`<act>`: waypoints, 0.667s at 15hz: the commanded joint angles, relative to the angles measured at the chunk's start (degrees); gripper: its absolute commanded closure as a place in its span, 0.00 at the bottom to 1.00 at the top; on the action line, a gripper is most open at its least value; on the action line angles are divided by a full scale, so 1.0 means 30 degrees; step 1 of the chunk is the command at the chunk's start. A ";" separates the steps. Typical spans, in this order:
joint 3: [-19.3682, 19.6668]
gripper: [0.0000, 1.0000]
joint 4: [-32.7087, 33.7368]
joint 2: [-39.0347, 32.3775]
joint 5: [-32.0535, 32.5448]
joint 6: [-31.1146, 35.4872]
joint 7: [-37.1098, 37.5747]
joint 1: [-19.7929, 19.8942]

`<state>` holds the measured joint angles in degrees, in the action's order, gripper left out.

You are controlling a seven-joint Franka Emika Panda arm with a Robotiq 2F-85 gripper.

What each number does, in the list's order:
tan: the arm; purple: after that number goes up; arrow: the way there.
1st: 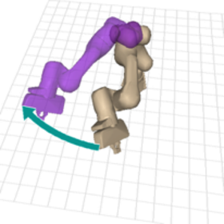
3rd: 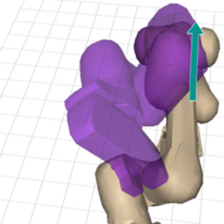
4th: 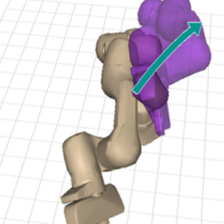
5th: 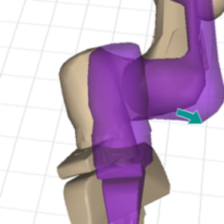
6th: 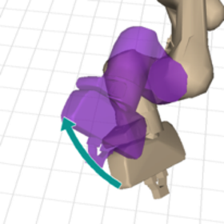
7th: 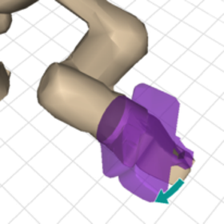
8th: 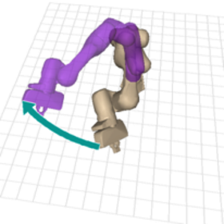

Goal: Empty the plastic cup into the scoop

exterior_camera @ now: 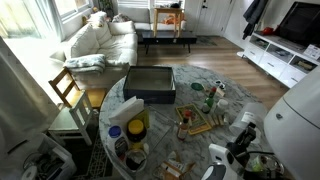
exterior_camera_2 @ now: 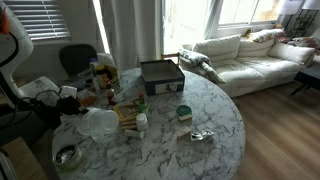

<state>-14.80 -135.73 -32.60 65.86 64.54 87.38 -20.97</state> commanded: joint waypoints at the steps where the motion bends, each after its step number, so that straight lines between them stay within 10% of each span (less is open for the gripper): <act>1: -0.0091 0.99 0.0004 0.0502 -0.0022 -0.0328 -0.0080 0.0487; 10: -0.0263 0.99 -0.1309 0.4345 -0.0088 0.1860 -0.2693 0.2448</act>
<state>-14.79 -135.84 -26.90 65.82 65.97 83.45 -16.37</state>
